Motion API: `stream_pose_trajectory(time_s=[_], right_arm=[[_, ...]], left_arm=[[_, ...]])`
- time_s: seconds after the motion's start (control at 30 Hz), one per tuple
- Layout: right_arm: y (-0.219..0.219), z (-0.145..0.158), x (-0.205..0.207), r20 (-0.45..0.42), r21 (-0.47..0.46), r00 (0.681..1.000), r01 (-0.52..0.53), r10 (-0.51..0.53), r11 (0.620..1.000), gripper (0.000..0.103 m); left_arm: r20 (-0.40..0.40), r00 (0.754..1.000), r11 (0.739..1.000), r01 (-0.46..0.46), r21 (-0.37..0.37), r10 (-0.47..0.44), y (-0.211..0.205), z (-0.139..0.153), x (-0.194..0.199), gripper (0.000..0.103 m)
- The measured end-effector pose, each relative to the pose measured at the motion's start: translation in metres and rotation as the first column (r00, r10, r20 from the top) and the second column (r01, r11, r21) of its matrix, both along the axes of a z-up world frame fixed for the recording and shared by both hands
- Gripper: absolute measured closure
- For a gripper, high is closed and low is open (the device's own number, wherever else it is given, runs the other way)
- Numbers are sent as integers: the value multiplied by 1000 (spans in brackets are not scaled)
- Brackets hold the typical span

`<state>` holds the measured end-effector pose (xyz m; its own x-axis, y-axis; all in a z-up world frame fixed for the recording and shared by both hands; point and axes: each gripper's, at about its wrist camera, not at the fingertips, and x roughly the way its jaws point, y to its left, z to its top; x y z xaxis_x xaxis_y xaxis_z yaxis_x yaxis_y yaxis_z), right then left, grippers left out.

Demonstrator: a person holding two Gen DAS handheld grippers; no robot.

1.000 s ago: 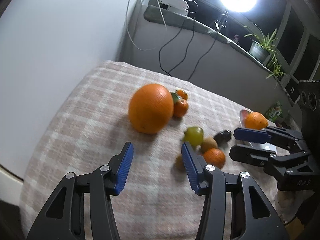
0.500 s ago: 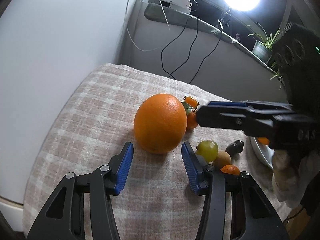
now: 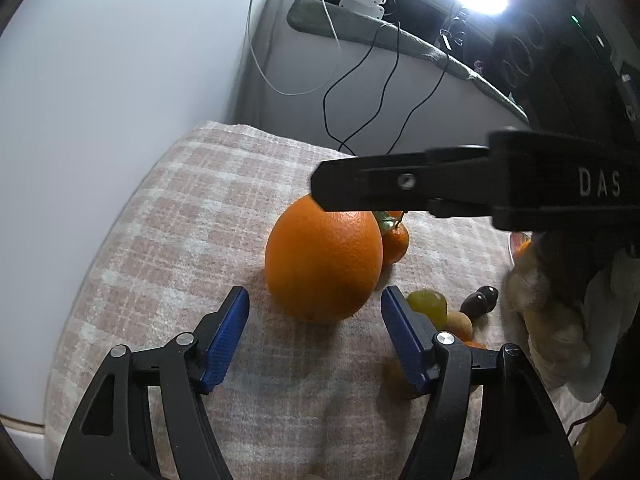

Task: Organize fruits
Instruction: 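Close both grippers on the second large orange and lift it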

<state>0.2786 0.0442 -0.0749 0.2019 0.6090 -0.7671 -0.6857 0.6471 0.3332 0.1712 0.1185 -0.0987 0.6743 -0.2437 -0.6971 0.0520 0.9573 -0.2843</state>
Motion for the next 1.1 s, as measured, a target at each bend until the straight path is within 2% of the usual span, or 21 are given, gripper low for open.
stream_pose_trajectory(time_s=[0.37, 0.43, 0.5, 0.6, 0.9, 1.1], right_arm=[[7, -21, 16, -117, -20, 993, -13, 10, 1000, 23], [6, -23, 17, -145, -9, 989, -13, 12, 1000, 22], [5, -25, 17, -160, -8, 987, -7, 6, 1000, 23], [6, -25, 17, -189, 6, 982, -14, 15, 1000, 32], [4, -21, 14, -207, 25, 978, 1, 4, 1000, 34], [-1, -8, 4, -196, 49, 981, -3, 12, 999, 34]], left_arm=[[-17, 1000, 1000, 5, -11, -5, 2, -3, 13, 35], [-10, 1000, 1000, 10, -19, -10, 2, -3, 11, 41], [-7, 1000, 1000, 11, -16, -12, 1, -2, 11, 42], [-5, 1000, 1000, 8, -11, -8, -1, -2, 10, 42], [14, 1000, 1000, -21, -5, 21, 0, 3, 2, 43], [46, 998, 999, -36, 16, 35, -3, 15, -10, 43]])
